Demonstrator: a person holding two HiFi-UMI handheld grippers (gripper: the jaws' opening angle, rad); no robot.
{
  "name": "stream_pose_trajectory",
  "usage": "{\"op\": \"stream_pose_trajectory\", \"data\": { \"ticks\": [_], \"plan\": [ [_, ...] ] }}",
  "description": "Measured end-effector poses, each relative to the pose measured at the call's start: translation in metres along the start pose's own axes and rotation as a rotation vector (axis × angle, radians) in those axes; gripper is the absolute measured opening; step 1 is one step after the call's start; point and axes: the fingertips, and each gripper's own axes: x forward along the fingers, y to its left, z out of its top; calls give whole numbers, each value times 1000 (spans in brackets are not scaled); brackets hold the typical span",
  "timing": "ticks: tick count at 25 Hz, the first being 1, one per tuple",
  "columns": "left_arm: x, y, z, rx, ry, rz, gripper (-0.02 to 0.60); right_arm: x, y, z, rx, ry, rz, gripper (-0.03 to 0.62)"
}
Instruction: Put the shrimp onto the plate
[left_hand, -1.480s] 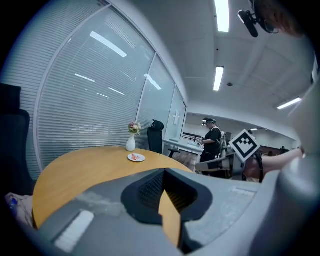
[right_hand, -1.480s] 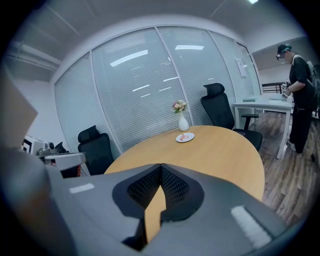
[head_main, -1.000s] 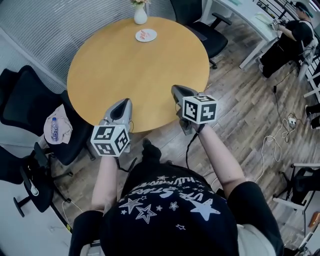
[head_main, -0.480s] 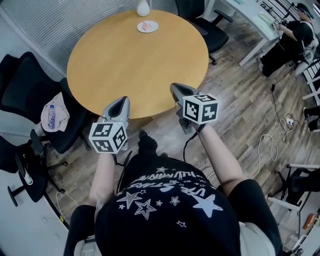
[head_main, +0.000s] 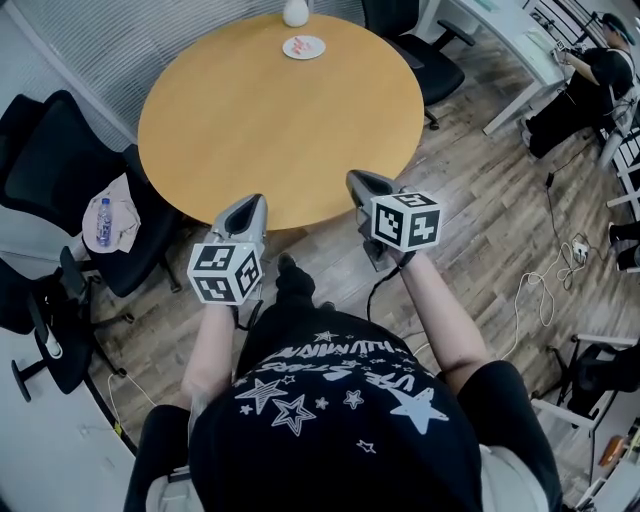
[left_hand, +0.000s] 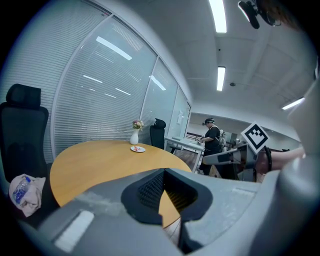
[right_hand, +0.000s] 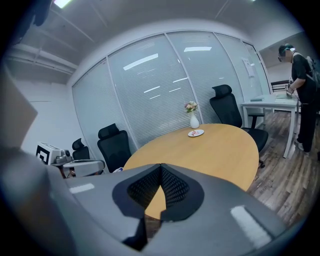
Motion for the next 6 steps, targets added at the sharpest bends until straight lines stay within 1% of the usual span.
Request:
{"op": "stream_pose_trajectory", "data": {
  "ticks": [6],
  "plan": [
    [5,-1,-4,-4,8,-2,2,-1,-9,-1,22,0,-12,0]
  ]
}}
